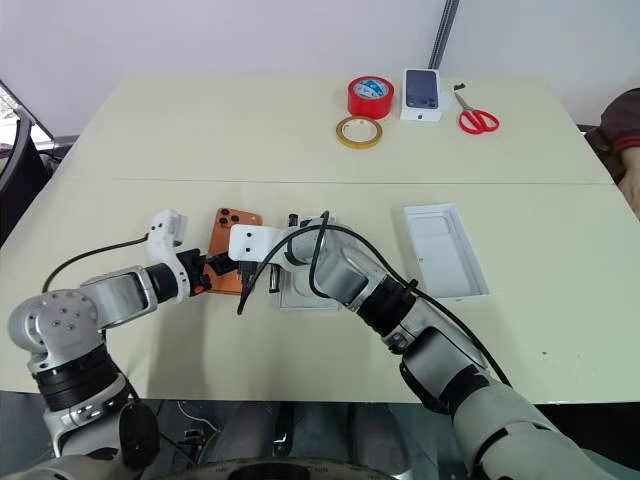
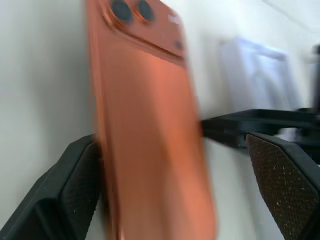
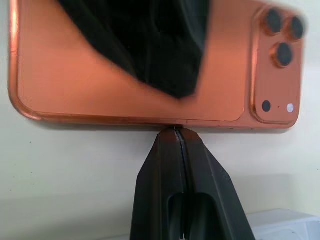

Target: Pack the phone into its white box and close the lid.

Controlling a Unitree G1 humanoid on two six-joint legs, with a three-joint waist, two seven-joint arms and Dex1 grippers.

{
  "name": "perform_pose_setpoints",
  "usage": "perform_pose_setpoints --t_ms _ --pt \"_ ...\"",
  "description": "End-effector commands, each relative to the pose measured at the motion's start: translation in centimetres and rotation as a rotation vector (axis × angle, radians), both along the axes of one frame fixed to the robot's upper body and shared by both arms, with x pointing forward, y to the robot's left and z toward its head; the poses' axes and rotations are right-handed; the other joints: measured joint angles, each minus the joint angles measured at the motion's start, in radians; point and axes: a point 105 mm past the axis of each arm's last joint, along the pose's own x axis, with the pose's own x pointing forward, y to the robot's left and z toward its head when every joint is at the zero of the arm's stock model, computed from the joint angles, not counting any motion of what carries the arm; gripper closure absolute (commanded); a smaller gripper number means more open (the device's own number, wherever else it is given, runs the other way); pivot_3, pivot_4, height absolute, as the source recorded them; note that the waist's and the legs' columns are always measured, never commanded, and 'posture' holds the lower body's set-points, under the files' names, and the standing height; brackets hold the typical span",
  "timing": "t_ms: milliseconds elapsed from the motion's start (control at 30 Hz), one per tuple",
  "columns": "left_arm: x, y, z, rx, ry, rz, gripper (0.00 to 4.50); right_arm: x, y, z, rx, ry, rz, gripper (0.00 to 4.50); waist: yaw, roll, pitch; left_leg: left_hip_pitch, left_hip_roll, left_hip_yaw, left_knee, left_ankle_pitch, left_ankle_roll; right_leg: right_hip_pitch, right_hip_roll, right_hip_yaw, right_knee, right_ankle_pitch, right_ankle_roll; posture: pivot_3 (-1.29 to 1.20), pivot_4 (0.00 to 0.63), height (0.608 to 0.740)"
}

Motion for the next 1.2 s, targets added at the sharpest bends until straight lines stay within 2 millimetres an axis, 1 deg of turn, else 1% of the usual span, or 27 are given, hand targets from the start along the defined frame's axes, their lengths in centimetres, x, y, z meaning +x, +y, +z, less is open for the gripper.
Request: perform_pose_setpoints --t_ms 33,133,267,367,400,467,600,867,1200 --pt "-0.3 -1.2 -0.2 -0.070 0.033 -0.052 0.02 -0.8 0.9 0.9 0.031 -0.021 0.047 4.50 -0.003 0.000 0.000 0.000 0.000 0.000 0.000 0.000 0.000 0.000 0.000 0.000 0.000 0.000 0.000 0.00 0.150 0.736" --pt "-0.1 -0.6 -0.3 -0.056 0.040 -0.025 0.02 -0.8 0.9 0.9 0.031 -0.021 0.046 4.50 -0.003 0.000 0.000 0.000 0.000 0.000 0.000 0.000 0.000 0.000 0.000 0.000 0.000 0.000 0.000 0.00 0.150 0.736" --pt "0.2 0.9 -0.5 -0.047 0.055 0.049 0.02 -0.8 0.8 0.9 0.032 -0.021 0.045 4.50 -0.006 0.000 0.000 0.000 0.000 0.000 -0.001 0.000 -0.001 -0.001 0.001 0.000 0.000 0.000 0.000 0.00 0.150 0.736" --pt "0.5 1.9 -0.4 -0.075 0.055 0.102 0.02 -0.8 0.7 0.8 0.032 -0.021 0.043 4.50 -0.007 0.000 0.000 0.000 0.001 0.000 -0.001 0.001 -0.001 -0.001 0.001 0.000 0.000 0.000 0.000 0.00 0.150 0.736" --pt "0.6 2.1 -0.3 -0.081 0.055 0.114 0.26 -0.9 0.6 0.8 0.032 -0.022 0.044 4.50 -0.008 0.000 0.000 0.000 0.001 0.000 -0.001 0.001 -0.001 -0.001 0.001 0.000 0.000 0.000 0.000 0.00 0.150 0.736" --pt "0.5 2.3 -0.3 -0.081 0.056 0.121 0.87 -0.9 0.6 0.8 0.031 -0.023 0.046 4.50 -0.009 0.000 0.000 0.000 0.001 0.000 -0.001 0.001 -0.001 -0.001 0.001 0.000 0.000 0.000 0.000 0.00 0.150 0.736" --pt "0.4 2.7 -0.3 -0.090 0.056 0.127 2.76 -1.0 0.6 1.1 0.034 -0.027 0.050 4.50 -0.009 0.000 0.000 -0.001 0.001 0.000 -0.002 0.001 -0.002 -0.002 0.001 0.001 0.000 0.000 0.000 0.00 0.150 0.736" --pt "-0.4 3.7 -0.9 -0.103 0.079 0.158 2.76 -1.1 0.4 1.7 0.041 -0.038 0.057 4.50 -0.010 -0.001 0.000 -0.001 0.001 0.000 -0.003 0.001 -0.002 -0.003 0.002 0.001 0.000 0.000 0.000 0.00 0.150 0.736" --pt "-0.6 3.8 -0.8 -0.103 0.084 0.149 2.76 -1.1 0.0 2.0 0.044 -0.046 0.053 4.50 -0.009 -0.002 0.000 -0.001 0.001 0.000 -0.003 0.001 -0.002 -0.004 0.002 0.001 0.000 0.000 0.000 0.00 0.150 0.736"
